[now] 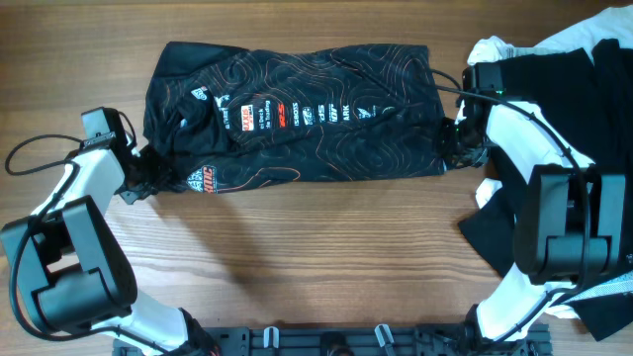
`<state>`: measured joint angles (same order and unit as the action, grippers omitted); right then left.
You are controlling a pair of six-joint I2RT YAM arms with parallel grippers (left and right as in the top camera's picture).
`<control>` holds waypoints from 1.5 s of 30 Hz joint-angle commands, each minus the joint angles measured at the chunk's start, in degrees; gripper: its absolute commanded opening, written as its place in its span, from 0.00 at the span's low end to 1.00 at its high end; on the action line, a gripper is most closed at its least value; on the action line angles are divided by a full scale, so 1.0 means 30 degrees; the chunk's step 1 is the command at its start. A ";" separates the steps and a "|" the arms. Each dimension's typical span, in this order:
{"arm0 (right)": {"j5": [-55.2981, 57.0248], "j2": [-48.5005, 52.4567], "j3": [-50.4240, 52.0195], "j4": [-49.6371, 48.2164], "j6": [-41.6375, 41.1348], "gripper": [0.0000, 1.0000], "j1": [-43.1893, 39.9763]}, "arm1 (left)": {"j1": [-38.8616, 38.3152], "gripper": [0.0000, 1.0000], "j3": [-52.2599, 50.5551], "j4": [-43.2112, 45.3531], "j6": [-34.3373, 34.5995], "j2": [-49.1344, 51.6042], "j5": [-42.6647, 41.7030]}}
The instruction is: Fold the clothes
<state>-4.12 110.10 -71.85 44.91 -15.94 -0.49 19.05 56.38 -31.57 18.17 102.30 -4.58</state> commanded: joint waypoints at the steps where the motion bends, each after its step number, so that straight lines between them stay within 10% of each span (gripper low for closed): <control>1: -0.1501 0.0357 0.0306 0.0240 0.0962 0.59 -0.0109 | 0.0131 0.31 -0.0845 -0.0576 -0.0051 0.0794 0.0175; 7: -0.1406 0.0357 0.2514 -0.1865 0.0240 0.53 -0.0109 | 0.0131 0.41 -0.0845 -0.0685 -0.0044 0.0794 0.0175; 11: -0.0597 0.0357 0.3599 -0.2455 0.0248 0.04 -0.0109 | 0.0131 0.42 -0.0845 -0.1005 -0.0044 0.0794 0.0175; 17: 0.6900 0.0335 0.3563 0.1049 -0.3351 0.04 -0.0117 | 0.0138 0.41 -0.0845 -0.2375 -0.0044 0.0794 0.0182; 38: 0.6739 0.0335 0.3563 0.0408 -0.2572 0.07 -0.0117 | 0.0102 0.63 -0.0852 -0.2157 -0.2521 0.0801 -0.6331; 45: 0.6717 0.0335 0.3563 0.0408 -0.2302 0.08 -0.0117 | 0.0102 0.46 -0.1938 -0.0685 -0.2499 0.0801 -0.4575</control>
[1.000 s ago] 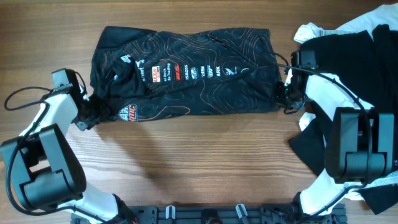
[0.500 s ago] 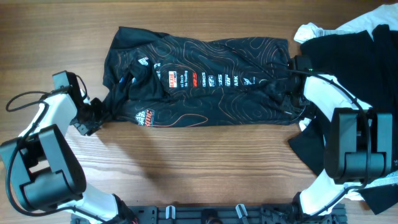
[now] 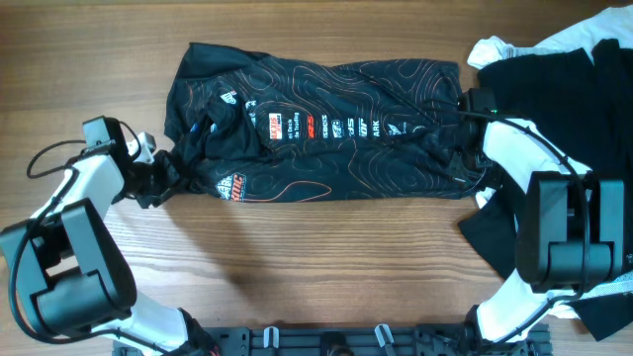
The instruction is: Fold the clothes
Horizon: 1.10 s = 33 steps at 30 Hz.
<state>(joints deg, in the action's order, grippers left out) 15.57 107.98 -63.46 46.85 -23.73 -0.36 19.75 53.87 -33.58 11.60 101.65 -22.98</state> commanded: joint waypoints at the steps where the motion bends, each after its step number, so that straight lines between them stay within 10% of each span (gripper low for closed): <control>1: 0.0138 0.1042 0.0765 -0.0248 0.0291 0.08 -0.0160 | -0.0109 0.47 -0.1100 0.0007 -0.0313 0.1013 0.1617; 25: -0.0707 0.1049 0.0765 -0.0852 0.0372 0.13 -0.0160 | 0.0379 0.51 -0.1100 0.0073 0.1005 -0.0998 0.4779; 30: -0.0918 0.1049 0.0765 -0.0801 0.0401 0.13 -0.0160 | -0.0036 0.44 -0.1100 0.0270 0.0969 -0.0073 0.3643; 33: -0.1144 0.1049 0.0765 -0.0678 0.0401 0.13 -0.0160 | -0.0408 0.15 -0.1100 0.0488 0.0925 0.0160 0.3687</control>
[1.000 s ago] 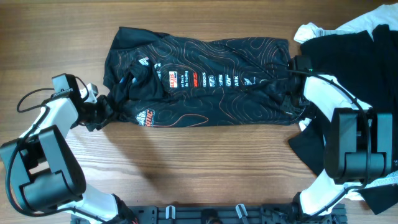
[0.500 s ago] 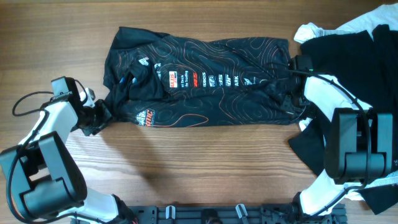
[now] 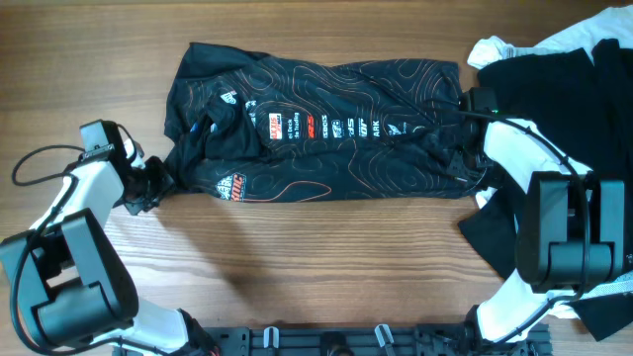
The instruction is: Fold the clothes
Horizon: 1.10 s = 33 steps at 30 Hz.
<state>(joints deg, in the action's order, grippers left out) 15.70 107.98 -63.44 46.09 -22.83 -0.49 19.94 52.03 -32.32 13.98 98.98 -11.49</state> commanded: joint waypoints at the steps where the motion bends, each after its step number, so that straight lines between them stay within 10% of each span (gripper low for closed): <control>1: -0.1195 0.1049 0.0758 -0.0372 0.0095 0.12 -0.0117 | -0.0488 0.06 -0.0488 0.0138 0.0131 0.1049 -0.0153; 9: -0.1275 0.1049 0.0758 0.1508 0.0044 0.07 -0.0117 | -0.0211 0.04 -0.0488 -0.2783 0.2652 0.0721 0.5107; 24: -0.4218 -0.0816 0.0758 0.4845 -0.0430 0.08 -0.0073 | 0.0444 0.14 -0.0474 -0.4517 0.4007 -0.2965 0.6637; 25: -0.4204 -0.1443 0.0758 0.4801 -0.0423 0.11 -0.0073 | 0.0444 0.28 -0.0342 -0.4532 0.4007 -0.2965 0.6637; 28: -0.4197 -0.2827 0.0758 0.4277 -0.0372 0.80 -0.0080 | 0.0444 0.52 0.0466 -0.5115 0.4007 -0.3082 0.6608; 33: -0.4197 -0.3650 0.0372 0.3789 0.0423 0.80 -0.0080 | 0.0226 0.50 0.3504 -0.4976 0.2718 -0.3716 0.2229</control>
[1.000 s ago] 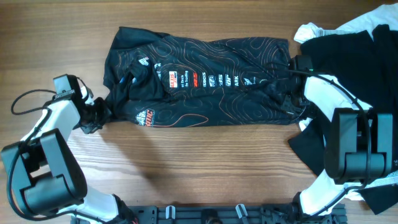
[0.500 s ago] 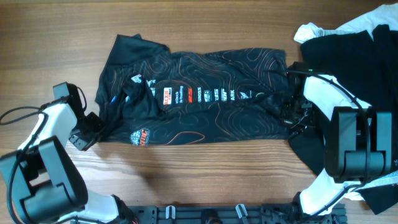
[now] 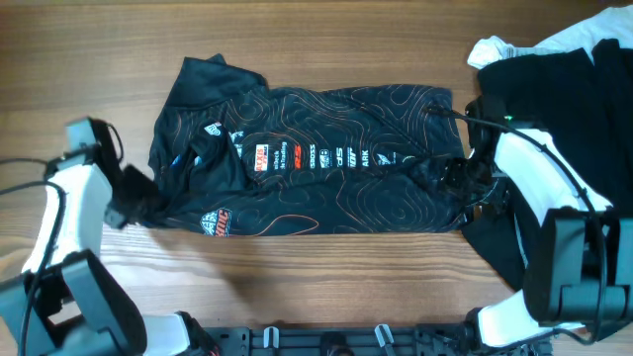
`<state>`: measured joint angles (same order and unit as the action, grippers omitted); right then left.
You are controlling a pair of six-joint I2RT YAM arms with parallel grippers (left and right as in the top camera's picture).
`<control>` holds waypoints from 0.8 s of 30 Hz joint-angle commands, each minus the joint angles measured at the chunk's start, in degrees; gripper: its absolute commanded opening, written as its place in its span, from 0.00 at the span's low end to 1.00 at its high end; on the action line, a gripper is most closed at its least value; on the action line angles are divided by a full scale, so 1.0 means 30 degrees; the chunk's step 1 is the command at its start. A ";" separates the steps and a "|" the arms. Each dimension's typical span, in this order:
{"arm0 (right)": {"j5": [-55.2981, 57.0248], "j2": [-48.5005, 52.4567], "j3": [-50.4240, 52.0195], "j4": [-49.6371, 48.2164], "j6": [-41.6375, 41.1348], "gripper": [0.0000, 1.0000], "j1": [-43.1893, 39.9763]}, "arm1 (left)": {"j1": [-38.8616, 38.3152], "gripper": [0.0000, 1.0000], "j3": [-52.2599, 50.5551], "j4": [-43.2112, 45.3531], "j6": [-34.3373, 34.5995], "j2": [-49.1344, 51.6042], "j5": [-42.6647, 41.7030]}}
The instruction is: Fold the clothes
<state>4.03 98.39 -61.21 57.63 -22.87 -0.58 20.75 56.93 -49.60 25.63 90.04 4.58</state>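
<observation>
A black shirt (image 3: pixel 326 168) with orange contour lines and white logos lies lengthwise across the wooden table, folded into a long band. My left gripper (image 3: pixel 138 206) is at its lower left corner, and the cloth is drawn toward it, so it looks shut on the fabric. My right gripper (image 3: pixel 457 178) sits on the lower right end and pinches the cloth there. The fingertips of both are partly hidden by fabric.
A pile of black and white clothes (image 3: pixel 564 69) fills the right back corner and runs down the right edge under my right arm. A white garment (image 3: pixel 492 47) sticks out of it. A black rail (image 3: pixel 326 341) runs along the front edge.
Both grippers have come toward the front edge, and the shirt with them. It now lies further left and nearer the front. Its left end is spread wider.
At first the shirt lay toward the left with a gripper at each lower end. Then it lay shifted to the right, both grippers still at its ends. The left gripper then stood slightly off the left end. Now the shirt lies left again and nearer the front.
</observation>
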 commanded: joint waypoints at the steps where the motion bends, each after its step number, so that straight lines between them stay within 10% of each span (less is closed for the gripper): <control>1: -0.0335 -0.0525 -0.0743 -0.0058 0.0641 0.80 -0.0051 | -0.0415 0.48 0.2390 0.1792 -0.2004 -0.0729 -0.4320; 7: -0.2616 -0.1392 -0.2732 -0.0066 0.2630 0.84 -0.0044 | -0.4131 0.75 0.3249 0.7519 -0.6011 0.0874 -0.5027; 17: -0.2871 -0.1515 -0.2834 0.0284 0.2616 0.86 -0.0051 | -0.4830 0.82 1.2313 0.8568 -0.8502 1.1373 -0.3621; 24: -0.2878 -0.1515 -0.2827 0.0466 0.2535 0.86 -0.0051 | -0.4845 0.82 1.2764 1.2794 -0.8910 1.3872 -0.3657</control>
<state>-3.68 94.80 -68.82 58.92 -16.14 -0.58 6.31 94.06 -13.37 0.25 129.16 -7.11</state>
